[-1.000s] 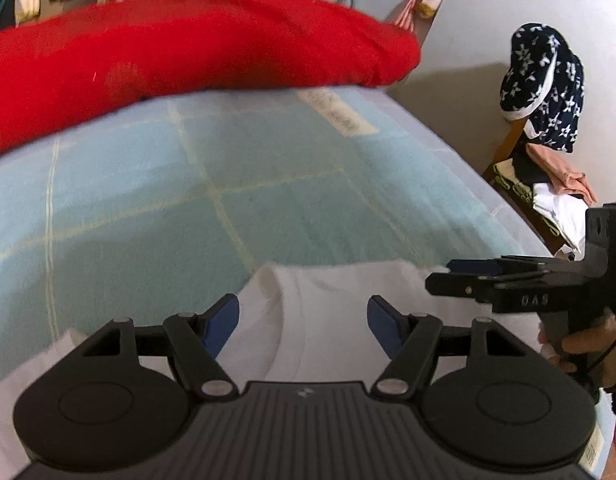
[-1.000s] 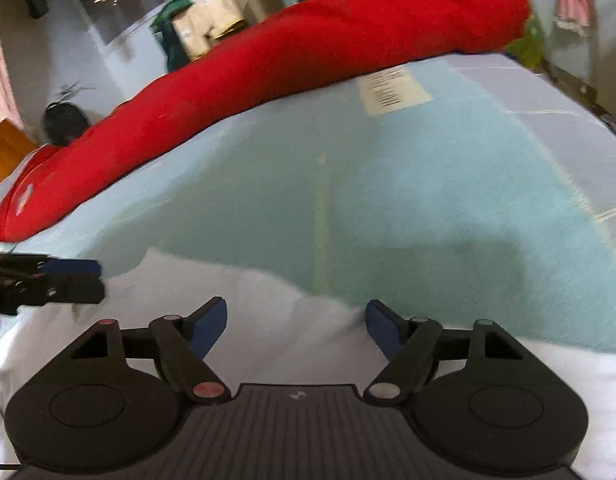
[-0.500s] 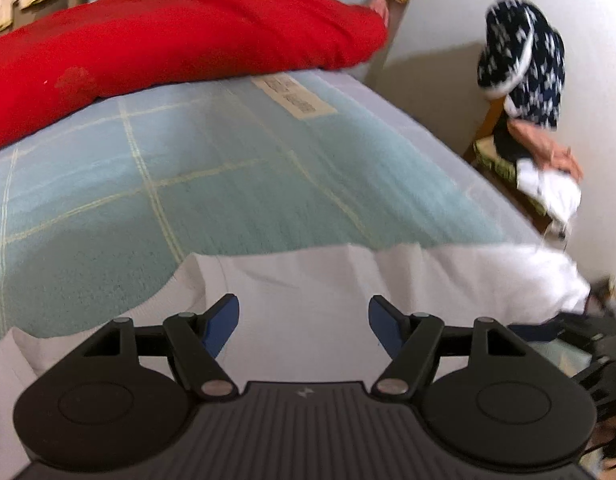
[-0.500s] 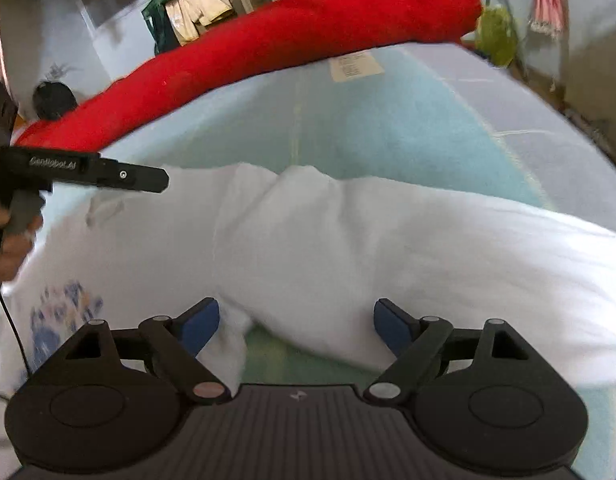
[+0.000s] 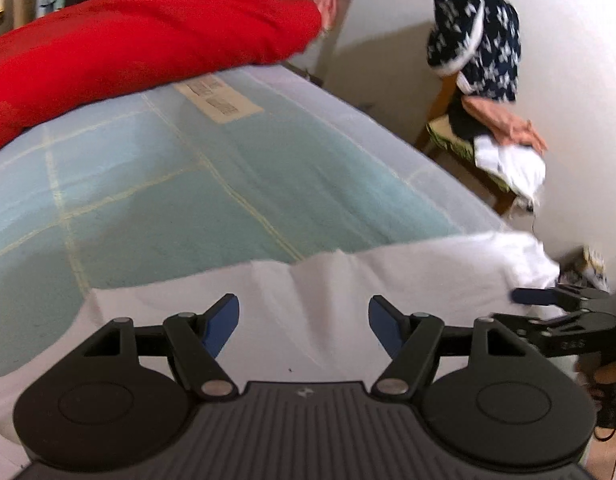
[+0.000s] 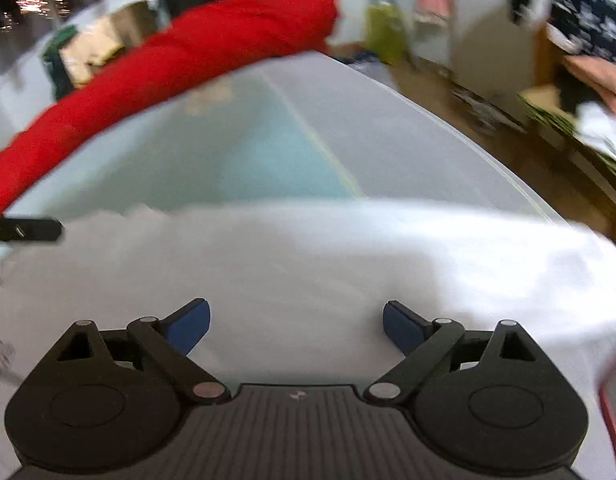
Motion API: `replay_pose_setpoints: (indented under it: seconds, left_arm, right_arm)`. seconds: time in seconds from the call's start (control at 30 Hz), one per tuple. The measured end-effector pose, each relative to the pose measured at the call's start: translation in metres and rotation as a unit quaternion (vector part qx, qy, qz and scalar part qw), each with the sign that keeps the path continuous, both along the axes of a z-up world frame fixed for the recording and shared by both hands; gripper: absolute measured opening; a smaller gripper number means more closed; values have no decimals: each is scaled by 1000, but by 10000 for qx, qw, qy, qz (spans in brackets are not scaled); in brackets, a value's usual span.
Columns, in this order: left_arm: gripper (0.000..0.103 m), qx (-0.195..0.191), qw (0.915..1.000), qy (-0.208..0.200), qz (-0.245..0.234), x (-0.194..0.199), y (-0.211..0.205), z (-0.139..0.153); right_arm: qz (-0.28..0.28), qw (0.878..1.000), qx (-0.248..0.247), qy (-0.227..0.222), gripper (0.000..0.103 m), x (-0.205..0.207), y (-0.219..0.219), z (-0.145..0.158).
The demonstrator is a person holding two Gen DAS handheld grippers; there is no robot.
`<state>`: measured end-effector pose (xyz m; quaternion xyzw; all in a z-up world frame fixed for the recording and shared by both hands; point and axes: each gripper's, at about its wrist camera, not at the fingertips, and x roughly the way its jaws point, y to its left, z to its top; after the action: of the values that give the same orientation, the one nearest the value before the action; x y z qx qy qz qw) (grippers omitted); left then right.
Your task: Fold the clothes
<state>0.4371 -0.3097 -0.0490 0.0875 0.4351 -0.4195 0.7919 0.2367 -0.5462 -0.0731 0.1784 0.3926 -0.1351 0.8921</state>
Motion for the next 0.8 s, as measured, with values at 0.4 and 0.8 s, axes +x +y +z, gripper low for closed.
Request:
replay_pose_setpoints:
  seconds: [0.4, 0.8]
  left_arm:
    - [71, -19, 9934, 504, -1034, -3, -77, -12]
    - [71, 362, 9952, 561, -718, 3, -68, -35]
  right_arm:
    - [15, 9998, -35, -202, 96, -6, -42, 2]
    - [-899, 9958, -62, -174, 97, -32, -116, 5]
